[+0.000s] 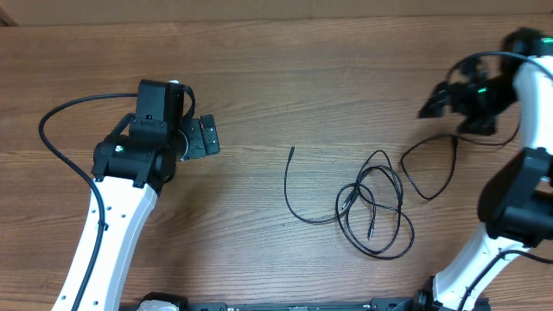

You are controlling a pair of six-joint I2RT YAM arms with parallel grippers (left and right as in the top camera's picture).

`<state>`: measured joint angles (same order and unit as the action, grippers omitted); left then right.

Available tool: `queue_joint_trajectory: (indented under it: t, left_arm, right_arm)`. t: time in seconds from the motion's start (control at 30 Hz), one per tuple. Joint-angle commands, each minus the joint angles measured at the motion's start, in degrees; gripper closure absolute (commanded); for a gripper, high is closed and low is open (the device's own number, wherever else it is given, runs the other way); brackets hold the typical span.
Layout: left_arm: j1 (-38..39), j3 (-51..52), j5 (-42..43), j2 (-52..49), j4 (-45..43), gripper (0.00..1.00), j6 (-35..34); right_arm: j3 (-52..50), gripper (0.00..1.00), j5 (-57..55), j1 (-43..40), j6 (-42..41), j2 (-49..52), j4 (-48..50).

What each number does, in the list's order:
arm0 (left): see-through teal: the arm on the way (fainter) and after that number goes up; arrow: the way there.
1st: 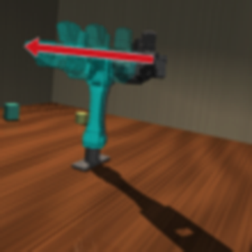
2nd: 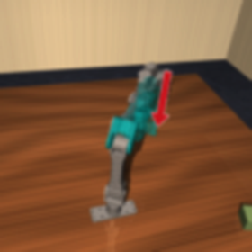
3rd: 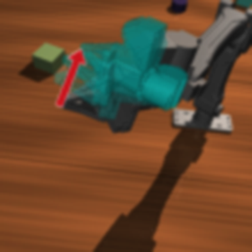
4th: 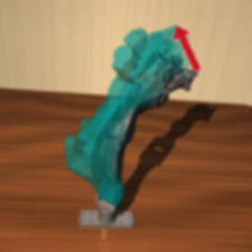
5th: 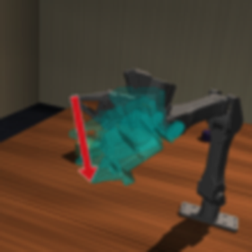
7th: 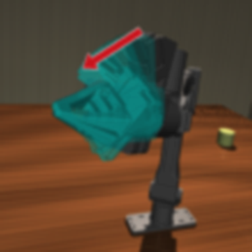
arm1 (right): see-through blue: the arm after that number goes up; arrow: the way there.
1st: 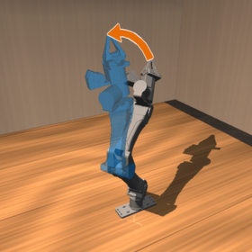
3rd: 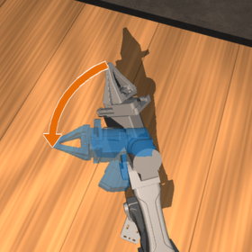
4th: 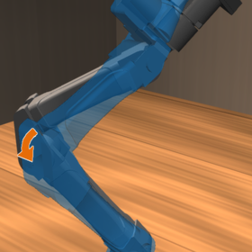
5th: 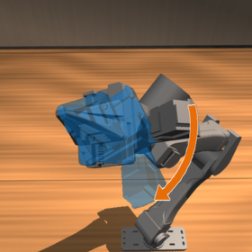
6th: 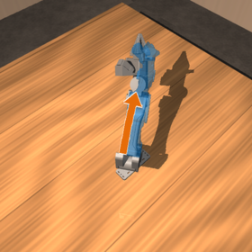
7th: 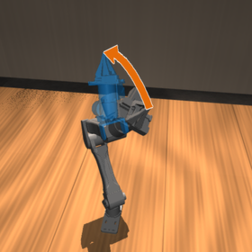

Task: Untangle cables
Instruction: 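Move the right gripper back to the remaining cable pile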

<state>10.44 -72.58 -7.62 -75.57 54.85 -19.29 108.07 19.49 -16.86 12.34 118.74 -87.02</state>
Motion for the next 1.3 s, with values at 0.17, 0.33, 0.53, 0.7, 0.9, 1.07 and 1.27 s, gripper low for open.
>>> queue_joint_trajectory:
  t: [0.17, 0.33, 0.53, 0.7, 0.9, 1.07, 1.27]
  left_arm:
    - [-0.28, -0.44, -0.68, -0.09, -0.02, 0.00, 0.63]
    - [-0.28, -0.44, -0.68, -0.09, -0.02, 0.00, 0.66]
    - [-0.28, -0.44, -0.68, -0.09, -0.02, 0.00, 0.63]
    - [-0.28, -0.44, -0.68, -0.09, -0.02, 0.00, 0.66]
    - [-0.28, -0.44, -0.68, -0.09, -0.04, 0.00, 0.66]
    - [-0.28, -0.44, -0.68, -0.09, -0.04, 0.00, 0.63]
    - [-0.28, -0.44, -0.68, -0.09, -0.02, 0.00, 0.66]
  right_arm:
    - [-16.81, 0.06, -5.64, 10.34, -6.84, 0.35, 6.99]
    - [-21.38, 0.29, -10.71, 11.37, -11.41, 0.35, 9.51]
    - [-21.88, 0.27, -10.84, 11.34, -14.10, 0.35, 11.47]
    - [-21.86, 0.20, 2.45, 11.32, -6.86, 0.33, 13.51]
    - [-21.81, 0.18, 11.04, 10.64, -13.07, 0.33, 21.40]
    - [-21.81, 0.18, 2.29, 9.40, -23.06, 0.33, 24.87]
    - [-21.88, 0.20, -7.91, 9.53, -22.69, 0.33, 20.22]
